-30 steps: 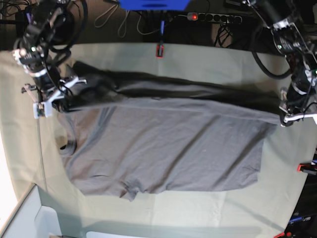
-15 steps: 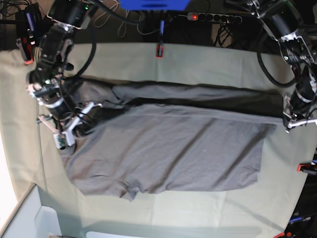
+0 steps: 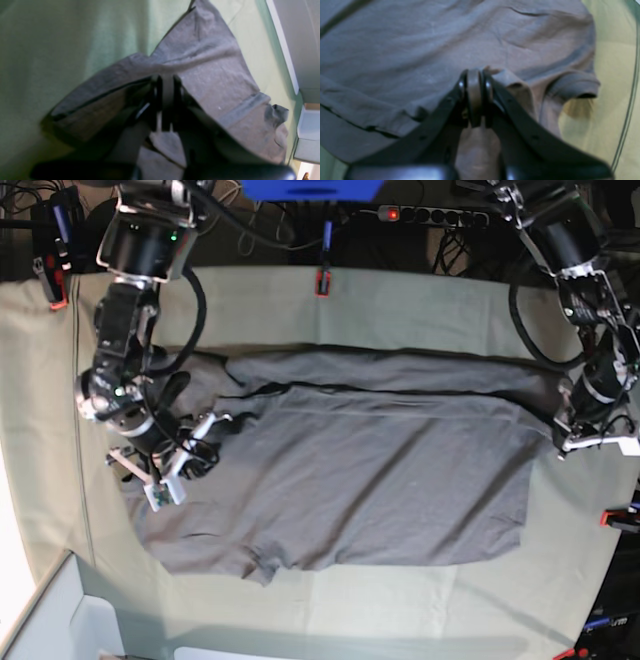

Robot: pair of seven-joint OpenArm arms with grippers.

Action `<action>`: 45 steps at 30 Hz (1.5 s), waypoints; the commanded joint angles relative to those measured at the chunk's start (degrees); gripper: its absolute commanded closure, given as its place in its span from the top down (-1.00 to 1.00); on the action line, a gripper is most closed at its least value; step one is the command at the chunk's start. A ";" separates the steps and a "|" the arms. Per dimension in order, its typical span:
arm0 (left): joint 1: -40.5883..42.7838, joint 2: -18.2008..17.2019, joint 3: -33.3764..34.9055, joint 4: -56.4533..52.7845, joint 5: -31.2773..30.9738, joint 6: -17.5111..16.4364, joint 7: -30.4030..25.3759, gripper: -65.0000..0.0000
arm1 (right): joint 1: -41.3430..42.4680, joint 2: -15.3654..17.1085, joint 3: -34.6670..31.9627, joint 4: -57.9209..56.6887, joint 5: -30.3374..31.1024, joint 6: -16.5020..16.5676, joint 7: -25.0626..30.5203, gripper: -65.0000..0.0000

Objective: Layout the t-shirt on the table in an organized manner, then fold the t-shirt properly
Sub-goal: 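Release with the right gripper and regrasp the folded edge near the sleeve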

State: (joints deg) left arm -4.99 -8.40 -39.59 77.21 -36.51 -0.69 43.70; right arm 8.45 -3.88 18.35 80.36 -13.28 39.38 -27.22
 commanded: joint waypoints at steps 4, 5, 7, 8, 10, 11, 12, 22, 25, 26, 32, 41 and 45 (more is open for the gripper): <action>-2.52 -0.96 -0.54 0.81 -0.72 -0.50 -0.85 -1.00 | 2.85 0.23 -0.02 -0.14 0.75 0.62 1.16 -1.00; -2.61 -1.40 -0.54 0.81 -0.72 -0.50 -0.85 -1.00 | 3.11 0.23 -0.02 -0.14 0.75 0.62 1.16 -1.00; -2.70 -2.28 -0.19 0.72 -0.72 -0.50 -0.85 -1.00 | 3.29 0.23 -0.02 -0.31 0.75 0.62 1.16 -1.00; -2.70 -2.28 -0.19 0.72 -0.72 -0.50 -0.85 -1.00 | 3.29 0.23 -0.02 -0.40 0.75 0.62 1.16 -1.00; -2.79 -2.37 -0.19 0.72 -0.72 -0.50 -0.85 -1.00 | 3.64 0.14 -0.02 -1.90 0.75 0.62 1.42 -1.00; -2.79 -2.37 -0.19 0.72 -0.72 -0.50 -0.85 -1.00 | 4.43 0.23 -0.02 -2.77 0.84 0.62 1.42 -1.00; -2.79 -2.37 -0.19 0.55 -0.72 -0.50 -0.85 -1.00 | 5.05 0.23 -0.02 -3.74 0.84 0.62 1.42 -1.00; -4.63 -3.24 -0.19 -7.36 -0.81 -0.50 -0.93 -1.00 | 6.72 1.81 -0.02 -7.17 0.84 0.62 1.51 -1.00; -6.74 -3.24 -0.45 -8.42 -0.81 -0.50 -0.93 -1.00 | 7.86 1.81 -0.02 -7.17 0.75 0.62 1.16 -1.00; -7.27 -3.33 -0.45 -8.86 -0.81 -0.50 -0.93 -1.00 | 8.12 1.81 -0.02 -7.17 0.75 0.62 1.16 -1.00; -8.59 -3.77 -0.19 -9.39 -0.72 -0.50 -0.93 -1.00 | 8.21 1.81 -0.02 -7.17 0.75 0.62 1.16 -1.00; -8.32 -4.12 -0.10 -9.47 -0.72 -0.15 -0.67 -0.12 | 7.77 1.90 0.51 -5.68 0.75 0.62 1.07 -0.03; -7.01 -4.12 -0.10 -8.59 -1.33 -0.32 -0.05 0.21 | 5.49 1.73 3.85 -0.05 0.75 0.62 1.07 0.11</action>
State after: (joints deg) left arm -11.40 -11.60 -39.62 67.59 -37.04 -0.69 43.86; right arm 12.99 -2.57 22.24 79.61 -13.13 39.40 -27.16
